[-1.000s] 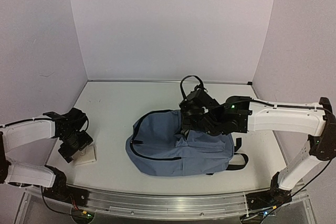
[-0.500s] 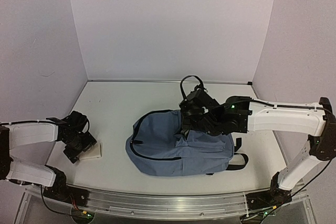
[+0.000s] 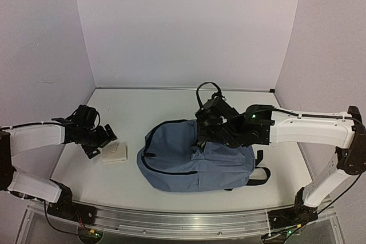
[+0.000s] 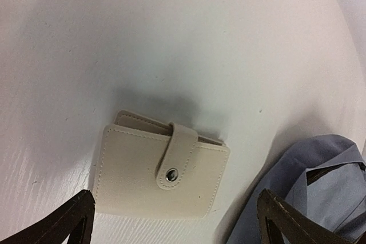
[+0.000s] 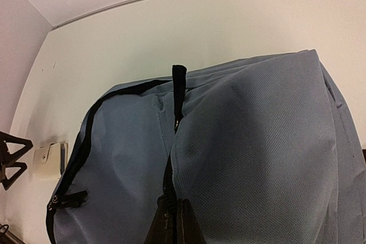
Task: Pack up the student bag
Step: Adjust the personal item at the center of the board.
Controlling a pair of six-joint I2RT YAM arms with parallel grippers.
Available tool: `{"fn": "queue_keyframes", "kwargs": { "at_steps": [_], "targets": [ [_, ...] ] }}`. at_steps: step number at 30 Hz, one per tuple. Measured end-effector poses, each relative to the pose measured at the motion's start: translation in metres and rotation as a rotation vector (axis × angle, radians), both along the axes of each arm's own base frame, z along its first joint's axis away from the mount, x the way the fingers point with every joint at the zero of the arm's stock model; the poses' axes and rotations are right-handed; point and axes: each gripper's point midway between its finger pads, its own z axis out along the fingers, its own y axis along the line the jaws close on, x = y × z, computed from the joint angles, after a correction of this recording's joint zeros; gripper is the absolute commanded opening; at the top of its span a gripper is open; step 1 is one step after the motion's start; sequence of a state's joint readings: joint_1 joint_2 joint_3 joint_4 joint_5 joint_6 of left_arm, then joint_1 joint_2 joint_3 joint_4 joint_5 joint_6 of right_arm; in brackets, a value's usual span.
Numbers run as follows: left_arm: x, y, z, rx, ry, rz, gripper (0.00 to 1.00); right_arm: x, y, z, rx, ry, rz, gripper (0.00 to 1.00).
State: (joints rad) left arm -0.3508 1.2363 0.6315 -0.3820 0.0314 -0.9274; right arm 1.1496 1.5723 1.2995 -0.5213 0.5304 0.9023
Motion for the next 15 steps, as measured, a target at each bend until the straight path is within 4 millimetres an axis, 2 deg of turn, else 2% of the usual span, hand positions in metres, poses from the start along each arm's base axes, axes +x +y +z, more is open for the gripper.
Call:
{"fn": "queue_keyframes", "kwargs": {
  "at_steps": [4,9,15],
  "targets": [
    [0.000,-0.002,0.012,0.057,-0.052,-0.124,0.99,0.000,0.000,0.000,0.000,0.000,0.001,0.00],
    [0.000,-0.011,0.016,0.126,-0.092,-0.329,1.00,0.000,0.001,0.000,0.002,0.003,0.003,0.00],
    [0.020,-0.032,0.007,0.129,-0.090,-0.507,1.00,-0.001,0.002,-0.001,0.005,0.008,0.008,0.00]
  ]
}}
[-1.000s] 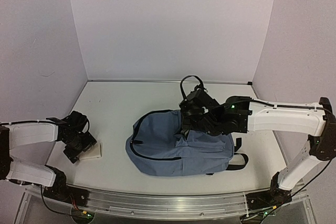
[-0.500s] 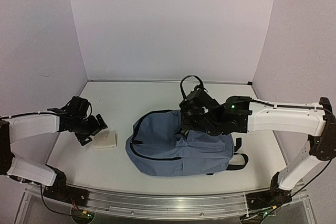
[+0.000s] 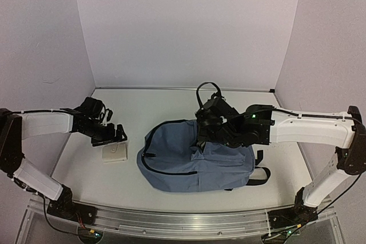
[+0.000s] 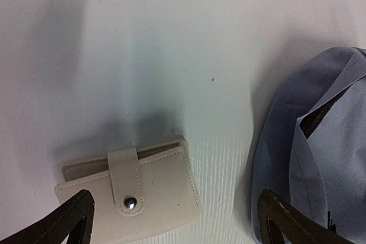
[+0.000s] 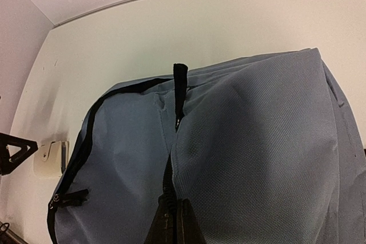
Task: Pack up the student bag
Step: Adjust the personal item at the center of the board, then pick up the personal item from the center of the board.
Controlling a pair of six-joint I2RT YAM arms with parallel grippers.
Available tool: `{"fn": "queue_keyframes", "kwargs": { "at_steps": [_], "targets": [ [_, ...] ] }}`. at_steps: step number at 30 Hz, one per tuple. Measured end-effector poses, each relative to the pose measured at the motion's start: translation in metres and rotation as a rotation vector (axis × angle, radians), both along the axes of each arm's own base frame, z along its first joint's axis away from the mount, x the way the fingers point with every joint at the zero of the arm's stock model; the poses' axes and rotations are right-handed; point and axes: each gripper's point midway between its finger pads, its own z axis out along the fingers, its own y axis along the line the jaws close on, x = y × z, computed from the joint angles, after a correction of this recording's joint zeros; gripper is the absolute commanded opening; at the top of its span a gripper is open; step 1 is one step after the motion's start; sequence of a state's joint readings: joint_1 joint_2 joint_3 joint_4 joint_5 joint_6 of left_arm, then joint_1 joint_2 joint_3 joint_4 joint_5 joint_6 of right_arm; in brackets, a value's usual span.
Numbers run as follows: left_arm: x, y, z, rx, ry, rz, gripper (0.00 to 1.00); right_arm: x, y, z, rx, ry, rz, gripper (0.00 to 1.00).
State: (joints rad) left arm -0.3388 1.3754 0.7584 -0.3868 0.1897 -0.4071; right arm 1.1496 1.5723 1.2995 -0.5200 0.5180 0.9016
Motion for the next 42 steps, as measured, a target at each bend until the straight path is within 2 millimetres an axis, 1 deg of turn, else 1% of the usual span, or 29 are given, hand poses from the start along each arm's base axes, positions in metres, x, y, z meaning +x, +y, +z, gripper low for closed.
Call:
{"fn": "queue_keyframes", "kwargs": {
  "at_steps": [4,7,11,15,17,23,27,33,35,38,40,42],
  "targets": [
    [0.016,-0.007,-0.014,-0.001,0.038,-0.025,0.99,0.000,0.001,0.000,0.002,0.003,0.003,0.00],
    [0.030,-0.005,-0.022,-0.001,0.052,0.000,0.99,-0.001,0.001,0.000,0.003,0.004,0.004,0.00],
    [0.040,-0.003,-0.031,-0.011,0.082,0.022,0.99,-0.001,0.000,-0.001,0.003,0.005,0.004,0.00],
    [0.040,-0.005,-0.046,-0.023,0.136,0.030,0.98,-0.001,0.000,-0.001,0.004,0.004,0.004,0.00],
    [0.041,-0.007,-0.045,-0.034,0.140,0.027,0.97,-0.001,0.000,-0.001,0.004,0.004,0.004,0.00],
    [0.035,-0.010,-0.045,-0.060,0.170,0.025,0.96,-0.001,0.000,-0.001,0.004,0.004,0.004,0.00],
    [0.023,-0.009,-0.045,-0.078,0.203,0.043,0.95,-0.001,0.000,-0.001,0.004,0.004,0.004,0.00],
    [-0.011,-0.002,-0.047,-0.096,0.277,0.089,0.94,-0.001,0.000,-0.001,0.004,0.005,0.005,0.00],
    [-0.023,-0.001,-0.047,-0.106,0.302,0.102,0.92,-0.001,0.001,-0.001,0.004,0.006,0.007,0.00],
    [-0.041,0.001,-0.047,-0.125,0.336,0.118,0.88,-0.001,0.001,-0.001,0.005,0.007,0.007,0.00],
    [-0.051,0.002,-0.048,-0.138,0.357,0.125,0.83,-0.001,0.001,-0.001,0.005,0.007,0.008,0.00],
    [-0.056,0.001,-0.049,-0.145,0.375,0.131,0.77,-0.002,0.001,-0.002,0.004,0.008,0.009,0.00]
  ]
}}
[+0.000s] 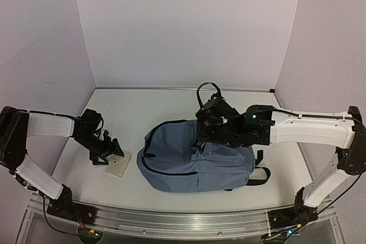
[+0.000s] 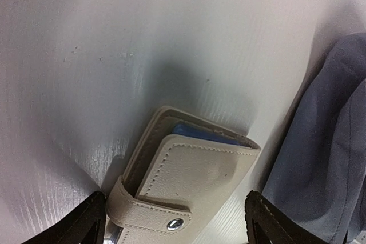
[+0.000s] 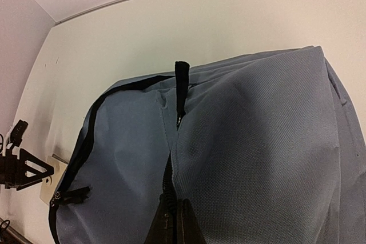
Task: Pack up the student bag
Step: Pick up the personal item from the center of the board.
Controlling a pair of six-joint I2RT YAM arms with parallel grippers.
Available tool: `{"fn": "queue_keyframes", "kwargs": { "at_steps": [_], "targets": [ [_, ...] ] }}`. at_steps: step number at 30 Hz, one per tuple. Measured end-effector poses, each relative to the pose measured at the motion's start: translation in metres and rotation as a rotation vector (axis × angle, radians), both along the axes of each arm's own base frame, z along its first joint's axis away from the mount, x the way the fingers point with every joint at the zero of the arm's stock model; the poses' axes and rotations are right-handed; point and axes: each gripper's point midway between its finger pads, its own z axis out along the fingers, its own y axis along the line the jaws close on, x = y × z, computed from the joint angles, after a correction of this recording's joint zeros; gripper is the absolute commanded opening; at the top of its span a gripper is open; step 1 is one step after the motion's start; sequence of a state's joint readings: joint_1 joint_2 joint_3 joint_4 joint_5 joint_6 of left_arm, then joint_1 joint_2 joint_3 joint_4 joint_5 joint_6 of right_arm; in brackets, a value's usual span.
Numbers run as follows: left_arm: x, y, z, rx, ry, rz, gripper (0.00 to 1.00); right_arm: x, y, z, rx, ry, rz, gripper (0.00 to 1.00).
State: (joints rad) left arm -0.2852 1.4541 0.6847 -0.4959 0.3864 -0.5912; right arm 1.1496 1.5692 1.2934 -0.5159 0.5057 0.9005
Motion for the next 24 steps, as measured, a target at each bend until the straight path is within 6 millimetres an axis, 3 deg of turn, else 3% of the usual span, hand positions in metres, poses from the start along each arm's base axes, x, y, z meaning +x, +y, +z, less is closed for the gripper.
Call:
{"fn": "queue_keyframes", "kwargs": {
  "at_steps": [19,24],
  "targets": [
    [-0.002,0.000,-0.009,0.003,0.048,0.019,0.05,0.000,0.000,0.000,0.001,0.001,0.003,0.00],
    [-0.002,-0.003,-0.008,-0.019,0.058,0.023,0.00,0.000,0.000,0.000,0.001,0.001,0.003,0.00]
  ]
}}
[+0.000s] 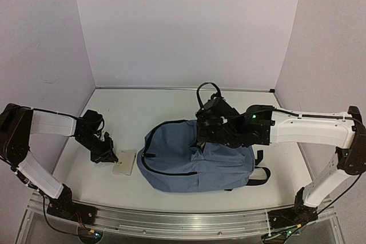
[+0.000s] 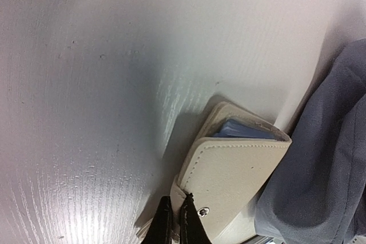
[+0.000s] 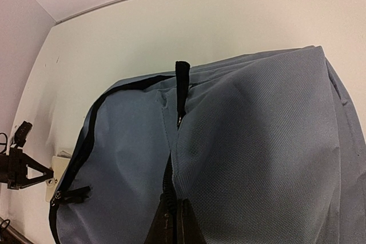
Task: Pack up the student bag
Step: Pick up the personal item from the center of the board.
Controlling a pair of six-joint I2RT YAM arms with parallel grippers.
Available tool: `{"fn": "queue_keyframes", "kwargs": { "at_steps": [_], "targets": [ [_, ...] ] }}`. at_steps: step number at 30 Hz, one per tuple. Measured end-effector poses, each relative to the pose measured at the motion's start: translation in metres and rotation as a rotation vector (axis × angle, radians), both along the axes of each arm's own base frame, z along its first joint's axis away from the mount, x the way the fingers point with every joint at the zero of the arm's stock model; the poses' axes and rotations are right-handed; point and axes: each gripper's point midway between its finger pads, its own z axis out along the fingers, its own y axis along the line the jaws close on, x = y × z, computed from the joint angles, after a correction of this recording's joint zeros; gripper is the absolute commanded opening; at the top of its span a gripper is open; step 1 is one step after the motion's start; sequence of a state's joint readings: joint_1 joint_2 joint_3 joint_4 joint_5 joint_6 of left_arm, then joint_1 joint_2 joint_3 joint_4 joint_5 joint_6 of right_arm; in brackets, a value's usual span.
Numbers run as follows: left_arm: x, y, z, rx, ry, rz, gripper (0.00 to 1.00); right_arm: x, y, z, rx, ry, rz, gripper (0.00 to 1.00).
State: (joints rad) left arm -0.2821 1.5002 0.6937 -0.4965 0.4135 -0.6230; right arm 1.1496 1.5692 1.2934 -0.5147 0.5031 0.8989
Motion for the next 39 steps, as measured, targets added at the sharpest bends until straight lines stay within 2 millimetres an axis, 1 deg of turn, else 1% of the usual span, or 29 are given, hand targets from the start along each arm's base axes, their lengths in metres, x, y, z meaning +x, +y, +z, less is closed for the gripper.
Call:
{"fn": "queue_keyframes", "kwargs": {
  "at_steps": [4,7,10,13,17,22,27,31,33,35,38,39],
  "targets": [
    [0.000,0.000,0.002,-0.003,-0.006,0.004,0.00,0.000,0.000,0.000,0.000,0.000,0.000,0.00],
    [0.003,-0.001,0.013,-0.009,-0.043,0.004,0.00,0.000,0.000,0.000,0.000,0.000,0.000,0.00],
    [0.007,-0.002,0.032,-0.030,-0.112,0.004,0.00,0.000,0.000,0.000,0.000,-0.001,0.000,0.00],
    [0.011,-0.004,0.061,-0.066,-0.215,0.002,0.00,0.000,0.000,0.000,0.001,-0.001,-0.001,0.00],
    [0.012,-0.007,0.096,-0.117,-0.331,-0.005,0.00,0.000,0.000,0.000,0.001,-0.002,-0.001,0.00],
    [0.007,-0.013,0.124,-0.183,-0.406,-0.018,0.00,0.000,0.000,0.001,0.001,-0.003,-0.002,0.00],
    [0.002,-0.025,0.149,-0.294,-0.439,-0.028,0.00,0.001,0.000,0.001,0.004,-0.005,-0.002,0.00],
    [0.002,-0.041,0.170,-0.373,-0.453,-0.039,0.00,0.001,0.000,0.001,0.005,-0.005,-0.003,0.00],
    [0.000,-0.055,0.181,-0.405,-0.463,-0.063,0.00,0.001,0.001,0.001,0.006,-0.005,-0.003,0.00],
    [-0.005,-0.075,0.191,-0.438,-0.467,-0.100,0.00,0.001,0.001,0.002,0.008,-0.006,-0.003,0.00],
    [-0.014,-0.114,0.204,-0.502,-0.467,-0.171,0.00,0.001,0.002,0.002,0.014,-0.007,-0.004,0.00],
    [-0.016,-0.125,0.205,-0.515,-0.462,-0.189,0.00,0.001,0.002,0.002,0.015,-0.008,-0.005,0.00]
  ]
}}
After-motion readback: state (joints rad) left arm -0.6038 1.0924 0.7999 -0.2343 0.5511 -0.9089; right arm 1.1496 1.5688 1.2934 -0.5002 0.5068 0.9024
